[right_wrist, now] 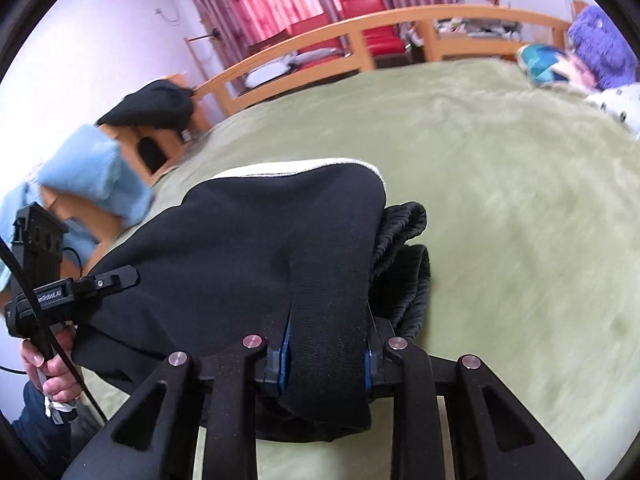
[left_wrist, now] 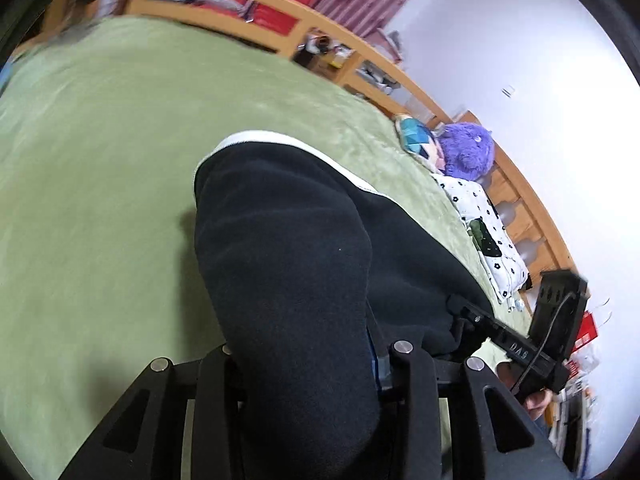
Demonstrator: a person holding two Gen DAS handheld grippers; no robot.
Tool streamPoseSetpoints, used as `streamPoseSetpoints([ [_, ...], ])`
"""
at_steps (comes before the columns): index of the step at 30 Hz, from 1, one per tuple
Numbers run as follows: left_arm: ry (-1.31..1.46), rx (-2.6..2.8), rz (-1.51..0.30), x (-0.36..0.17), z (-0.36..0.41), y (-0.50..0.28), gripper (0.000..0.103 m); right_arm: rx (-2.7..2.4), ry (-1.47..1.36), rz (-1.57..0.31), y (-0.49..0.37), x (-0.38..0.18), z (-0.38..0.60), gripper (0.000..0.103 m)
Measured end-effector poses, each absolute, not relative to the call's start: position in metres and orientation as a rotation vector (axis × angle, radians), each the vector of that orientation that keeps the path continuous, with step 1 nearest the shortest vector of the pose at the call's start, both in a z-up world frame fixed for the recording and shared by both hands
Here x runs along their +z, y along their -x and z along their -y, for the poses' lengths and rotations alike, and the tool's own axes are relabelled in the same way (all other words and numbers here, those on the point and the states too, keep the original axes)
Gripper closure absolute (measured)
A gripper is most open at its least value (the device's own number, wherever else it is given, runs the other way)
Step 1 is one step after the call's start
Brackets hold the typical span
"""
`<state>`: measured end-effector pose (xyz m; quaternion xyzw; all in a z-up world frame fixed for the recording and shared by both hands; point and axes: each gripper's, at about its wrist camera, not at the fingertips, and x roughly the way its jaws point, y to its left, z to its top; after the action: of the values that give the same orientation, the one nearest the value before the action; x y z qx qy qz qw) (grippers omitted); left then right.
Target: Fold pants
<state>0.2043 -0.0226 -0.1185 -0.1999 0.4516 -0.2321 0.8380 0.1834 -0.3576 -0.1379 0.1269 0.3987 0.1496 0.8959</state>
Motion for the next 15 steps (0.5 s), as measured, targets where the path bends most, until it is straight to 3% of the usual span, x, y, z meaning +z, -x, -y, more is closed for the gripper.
streamPoseSetpoints([
  [4,0.427,-0.469,-1.023,-0.155,-0.01,-0.169,0.067,0.337,-0.254,-0.859,-0.142,-0.16,0.318,0.076],
  [6,0.486,-0.454,-1.107,-0.191,-0.02,-0.164,0.062,0.289,-0.191,-0.865,-0.129,-0.175,0.306,0.067],
  [7,0.496,-0.438,-1.138,-0.203,-0.02,-0.164,0.059,0.25,-0.149,-0.874,-0.125,-0.181,0.303,0.054],
  [8,0.503,-0.433,-1.139,-0.209,-0.023,-0.159,0.053,0.221,-0.108,-0.908,-0.121,-0.187,0.299,0.051],
  [15,0.342,-0.359,-1.011,-0.168,-0.036,-0.111,0.043,0.131,-0.07,-0.846,-0.077,-0.157,0.316,0.049],
])
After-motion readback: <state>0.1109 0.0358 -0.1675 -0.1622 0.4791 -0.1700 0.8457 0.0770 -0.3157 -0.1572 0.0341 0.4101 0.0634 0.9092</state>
